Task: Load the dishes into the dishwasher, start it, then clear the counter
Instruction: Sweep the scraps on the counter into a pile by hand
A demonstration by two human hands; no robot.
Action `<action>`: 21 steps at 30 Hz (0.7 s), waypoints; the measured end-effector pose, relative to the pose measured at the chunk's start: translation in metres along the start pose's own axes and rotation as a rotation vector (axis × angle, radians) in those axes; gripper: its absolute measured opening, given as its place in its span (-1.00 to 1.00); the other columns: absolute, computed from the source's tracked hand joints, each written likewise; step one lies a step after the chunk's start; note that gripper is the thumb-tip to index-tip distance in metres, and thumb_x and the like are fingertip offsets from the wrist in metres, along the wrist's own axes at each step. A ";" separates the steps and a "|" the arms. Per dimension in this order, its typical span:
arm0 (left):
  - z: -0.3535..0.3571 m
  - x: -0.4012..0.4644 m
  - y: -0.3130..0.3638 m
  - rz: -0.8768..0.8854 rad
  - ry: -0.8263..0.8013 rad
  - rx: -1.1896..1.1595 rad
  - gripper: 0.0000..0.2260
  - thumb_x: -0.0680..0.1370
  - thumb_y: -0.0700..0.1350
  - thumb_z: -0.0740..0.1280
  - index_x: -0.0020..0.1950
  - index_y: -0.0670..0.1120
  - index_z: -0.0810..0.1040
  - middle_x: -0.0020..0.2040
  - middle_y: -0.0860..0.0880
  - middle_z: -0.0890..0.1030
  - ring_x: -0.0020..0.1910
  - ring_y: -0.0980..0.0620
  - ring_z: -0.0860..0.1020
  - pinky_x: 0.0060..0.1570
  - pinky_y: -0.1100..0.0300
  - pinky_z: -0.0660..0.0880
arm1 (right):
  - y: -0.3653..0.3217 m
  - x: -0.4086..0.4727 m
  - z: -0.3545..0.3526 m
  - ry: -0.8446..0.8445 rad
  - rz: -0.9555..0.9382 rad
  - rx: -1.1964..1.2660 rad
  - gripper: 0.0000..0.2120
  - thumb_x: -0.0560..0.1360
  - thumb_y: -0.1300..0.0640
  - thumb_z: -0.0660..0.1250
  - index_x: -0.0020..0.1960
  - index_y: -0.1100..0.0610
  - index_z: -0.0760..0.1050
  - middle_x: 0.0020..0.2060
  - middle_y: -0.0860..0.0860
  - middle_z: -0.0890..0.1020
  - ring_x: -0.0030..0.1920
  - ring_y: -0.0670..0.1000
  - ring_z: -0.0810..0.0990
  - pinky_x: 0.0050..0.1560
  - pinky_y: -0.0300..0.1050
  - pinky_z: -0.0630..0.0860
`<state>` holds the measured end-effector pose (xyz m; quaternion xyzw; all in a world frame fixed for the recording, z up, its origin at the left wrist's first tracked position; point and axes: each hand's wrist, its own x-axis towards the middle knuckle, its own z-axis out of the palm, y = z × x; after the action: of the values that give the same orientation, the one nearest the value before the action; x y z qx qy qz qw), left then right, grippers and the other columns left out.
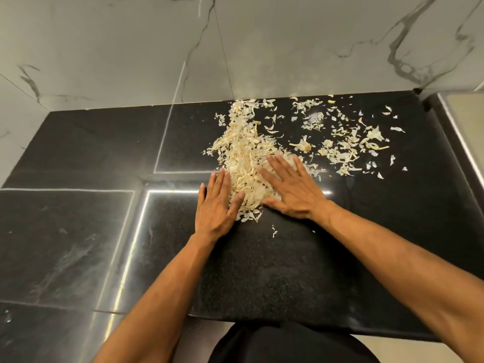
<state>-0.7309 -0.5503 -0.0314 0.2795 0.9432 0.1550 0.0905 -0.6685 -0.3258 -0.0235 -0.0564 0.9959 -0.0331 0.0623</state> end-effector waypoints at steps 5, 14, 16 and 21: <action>0.002 -0.002 -0.002 -0.012 0.081 -0.094 -0.29 0.55 0.37 -0.23 0.59 0.00 -0.08 0.58 0.07 -0.10 0.56 0.14 -0.17 0.52 0.09 -0.23 | 0.000 -0.010 -0.014 0.052 -0.062 0.024 -0.23 0.52 -0.43 -0.20 0.58 -0.04 -0.26 0.55 0.08 -0.26 0.55 0.05 -0.29 0.47 0.14 -0.42; 0.003 -0.004 -0.002 -0.036 0.137 -0.144 -0.32 0.57 0.33 -0.19 0.59 -0.02 0.00 0.59 0.03 -0.01 0.55 0.15 -0.10 0.53 0.09 -0.15 | -0.028 -0.043 0.014 -0.029 -0.348 -0.009 -0.31 0.58 -0.37 -0.20 0.59 -0.06 -0.20 0.57 0.06 -0.20 0.56 0.10 -0.24 0.48 0.19 -0.35; 0.003 -0.004 -0.001 -0.034 0.140 -0.138 -0.33 0.57 0.32 -0.19 0.59 -0.02 0.01 0.59 0.03 0.00 0.55 0.15 -0.09 0.53 0.08 -0.14 | -0.018 -0.032 0.008 -0.033 -0.225 -0.023 -0.31 0.56 -0.37 -0.25 0.57 -0.08 -0.30 0.55 0.05 -0.31 0.54 0.07 -0.33 0.47 0.19 -0.40; 0.002 -0.007 -0.002 -0.053 0.180 -0.195 -0.29 0.56 0.35 -0.22 0.58 -0.03 0.06 0.59 0.01 0.07 0.56 0.13 -0.02 0.54 0.05 -0.08 | 0.004 -0.012 0.001 -0.003 0.019 -0.004 -0.34 0.58 -0.34 -0.23 0.56 -0.08 -0.33 0.53 0.05 -0.35 0.54 0.06 -0.34 0.47 0.20 -0.41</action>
<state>-0.7255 -0.5553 -0.0337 0.2292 0.9350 0.2682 0.0364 -0.6567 -0.3209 -0.0233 -0.0470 0.9964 -0.0303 0.0638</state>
